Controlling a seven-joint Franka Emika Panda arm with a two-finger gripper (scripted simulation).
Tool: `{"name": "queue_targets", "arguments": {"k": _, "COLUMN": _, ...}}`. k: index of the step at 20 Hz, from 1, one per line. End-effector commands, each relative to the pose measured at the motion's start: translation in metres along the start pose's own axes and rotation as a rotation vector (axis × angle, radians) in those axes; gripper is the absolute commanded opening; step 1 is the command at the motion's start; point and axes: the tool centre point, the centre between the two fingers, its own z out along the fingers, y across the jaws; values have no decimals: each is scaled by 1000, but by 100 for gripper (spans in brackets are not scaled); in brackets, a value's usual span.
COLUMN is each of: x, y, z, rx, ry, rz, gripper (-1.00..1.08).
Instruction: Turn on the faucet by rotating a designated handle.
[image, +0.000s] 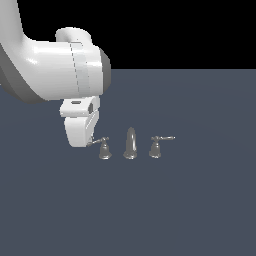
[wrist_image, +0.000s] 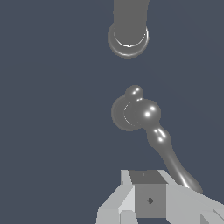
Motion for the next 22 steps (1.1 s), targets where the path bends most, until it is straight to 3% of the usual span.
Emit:
{"name": "queue_targets", "arguments": {"k": 1, "x": 2, "y": 15, "z": 0, "rx": -13, "ry": 6, "rz": -4, "gripper": -100}}
{"name": "queue_targets", "arguments": {"k": 8, "x": 4, "y": 37, "z": -1, "rx": -16, "ry": 5, "rz": -10, "gripper": -100}}
{"name": "queue_targets", "arguments": {"k": 9, "x": 6, "y": 25, "z": 0, "rx": -2, "ry": -1, "rz": 0, "gripper": -100}}
{"name": "queue_targets", "arguments": {"k": 22, "x": 43, "y": 55, "z": -1, "rx": -16, "ry": 5, "rz": -10, "gripper": -100}}
